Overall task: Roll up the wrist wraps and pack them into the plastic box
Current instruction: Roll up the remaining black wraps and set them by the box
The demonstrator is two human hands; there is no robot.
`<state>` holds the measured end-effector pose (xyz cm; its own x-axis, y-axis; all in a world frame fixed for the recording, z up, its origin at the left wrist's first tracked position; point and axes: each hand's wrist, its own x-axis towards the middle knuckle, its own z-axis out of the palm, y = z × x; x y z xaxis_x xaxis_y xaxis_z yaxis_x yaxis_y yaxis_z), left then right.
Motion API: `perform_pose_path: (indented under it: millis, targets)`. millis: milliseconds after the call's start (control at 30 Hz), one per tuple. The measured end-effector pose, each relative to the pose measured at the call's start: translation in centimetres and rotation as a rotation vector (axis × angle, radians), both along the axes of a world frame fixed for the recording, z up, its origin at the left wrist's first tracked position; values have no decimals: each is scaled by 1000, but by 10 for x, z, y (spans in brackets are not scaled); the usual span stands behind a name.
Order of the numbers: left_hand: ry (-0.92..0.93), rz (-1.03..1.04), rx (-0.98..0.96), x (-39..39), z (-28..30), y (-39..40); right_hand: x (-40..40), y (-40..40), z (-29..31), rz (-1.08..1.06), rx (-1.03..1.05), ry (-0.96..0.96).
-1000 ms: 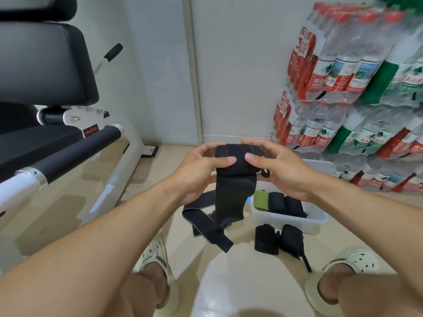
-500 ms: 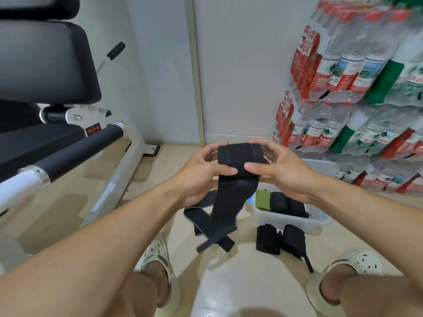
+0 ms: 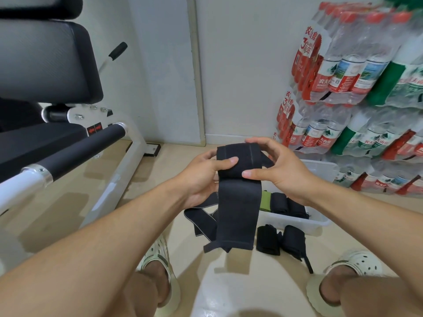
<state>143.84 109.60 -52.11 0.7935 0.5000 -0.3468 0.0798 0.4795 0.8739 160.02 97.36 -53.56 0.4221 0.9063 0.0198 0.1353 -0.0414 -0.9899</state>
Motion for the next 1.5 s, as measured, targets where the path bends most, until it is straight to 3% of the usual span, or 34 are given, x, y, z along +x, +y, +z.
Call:
perform_pose_path:
  millis: [267, 467, 667, 1033, 1200, 1500]
  targets:
    - [-47, 28, 149, 1, -6, 3, -1, 1, -1, 34, -70, 338]
    - [-53, -7, 261, -2, -10, 4, -4, 3, 1, 42, -167, 467]
    - [-29, 7, 185, -3, -10, 2, -4, 3, 1, 2, -77, 413]
    - [20, 32, 11, 3, -4, -4, -6, -2, 3, -25, 20, 118]
    - [-26, 68, 12, 3, -3, 2, 0, 0, 3, 12, -5, 243]
    - [-54, 74, 185, 1, -7, 3, -4, 3, 0, 52, -93, 458]
